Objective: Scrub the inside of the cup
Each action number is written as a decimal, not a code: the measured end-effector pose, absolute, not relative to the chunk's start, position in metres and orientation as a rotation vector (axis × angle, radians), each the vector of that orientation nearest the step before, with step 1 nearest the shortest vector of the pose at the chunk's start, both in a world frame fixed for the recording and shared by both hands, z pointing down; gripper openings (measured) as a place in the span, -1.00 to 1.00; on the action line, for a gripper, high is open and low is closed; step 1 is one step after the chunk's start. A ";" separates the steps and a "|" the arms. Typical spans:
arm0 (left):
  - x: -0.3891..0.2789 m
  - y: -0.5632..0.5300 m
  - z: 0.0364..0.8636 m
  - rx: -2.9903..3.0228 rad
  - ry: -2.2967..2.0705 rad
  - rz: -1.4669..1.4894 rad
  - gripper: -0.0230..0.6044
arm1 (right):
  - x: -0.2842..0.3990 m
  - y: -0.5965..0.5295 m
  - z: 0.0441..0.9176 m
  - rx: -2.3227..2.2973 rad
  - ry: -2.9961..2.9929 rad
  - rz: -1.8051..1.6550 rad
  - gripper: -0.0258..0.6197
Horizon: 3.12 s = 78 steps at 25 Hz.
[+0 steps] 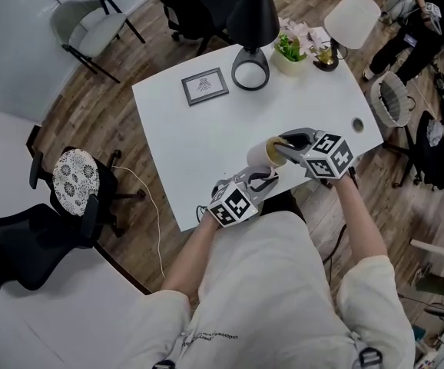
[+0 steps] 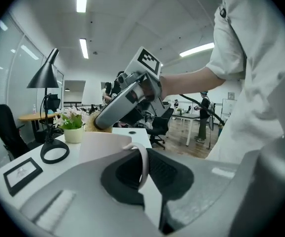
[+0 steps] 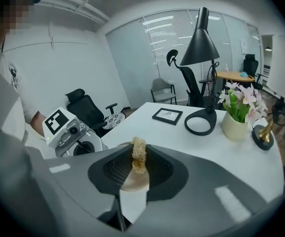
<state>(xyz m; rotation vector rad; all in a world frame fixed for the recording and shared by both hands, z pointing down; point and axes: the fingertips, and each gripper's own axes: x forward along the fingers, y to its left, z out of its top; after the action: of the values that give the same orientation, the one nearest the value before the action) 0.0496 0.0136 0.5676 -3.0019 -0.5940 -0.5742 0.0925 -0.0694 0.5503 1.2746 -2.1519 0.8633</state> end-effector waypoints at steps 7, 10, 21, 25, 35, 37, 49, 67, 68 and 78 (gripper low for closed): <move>0.041 -0.001 0.554 -3.133 -0.646 -0.477 -0.88 | 0.100 -0.066 0.543 1.190 -2.092 0.810 -0.62; 0.037 -0.006 0.555 -3.177 -0.646 -0.466 -0.88 | 0.103 -0.057 0.537 1.151 -2.073 0.826 -0.62; 0.033 0.003 0.565 -3.205 -0.696 -0.472 -0.88 | 0.073 -0.029 0.532 0.938 -2.078 0.913 -0.62; 0.034 0.004 0.561 -3.221 -0.703 -0.445 -0.88 | 0.068 -0.037 0.529 0.968 -2.119 0.940 -0.62; 0.028 0.007 0.543 -3.283 -0.731 -0.383 -0.89 | 0.067 -0.072 0.512 1.155 -2.202 0.868 -0.62; 0.026 0.005 0.542 -3.280 -0.723 -0.379 -0.89 | 0.072 -0.077 0.512 1.189 -2.199 0.846 -0.62; 0.013 -0.023 0.544 -3.338 -0.562 -0.363 -0.88 | 0.127 -0.071 0.503 1.496 -2.126 0.823 -0.62; 0.016 -0.047 0.515 -3.361 -0.503 -0.305 -0.88 | 0.076 -0.052 0.537 1.531 -2.090 0.782 -0.62; 0.017 -0.046 0.516 -3.359 -0.509 -0.310 -0.88 | 0.074 -0.050 0.536 1.507 -2.092 0.781 -0.62; 0.024 -0.041 0.519 -3.344 -0.539 -0.334 -0.89 | 0.056 -0.040 0.529 1.339 -2.110 0.740 -0.62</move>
<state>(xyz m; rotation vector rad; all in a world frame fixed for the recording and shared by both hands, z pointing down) 0.0245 -0.0410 0.5188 -3.3436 -0.5392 -0.3336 0.0557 -0.0398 0.5287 1.3385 -2.1103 0.7404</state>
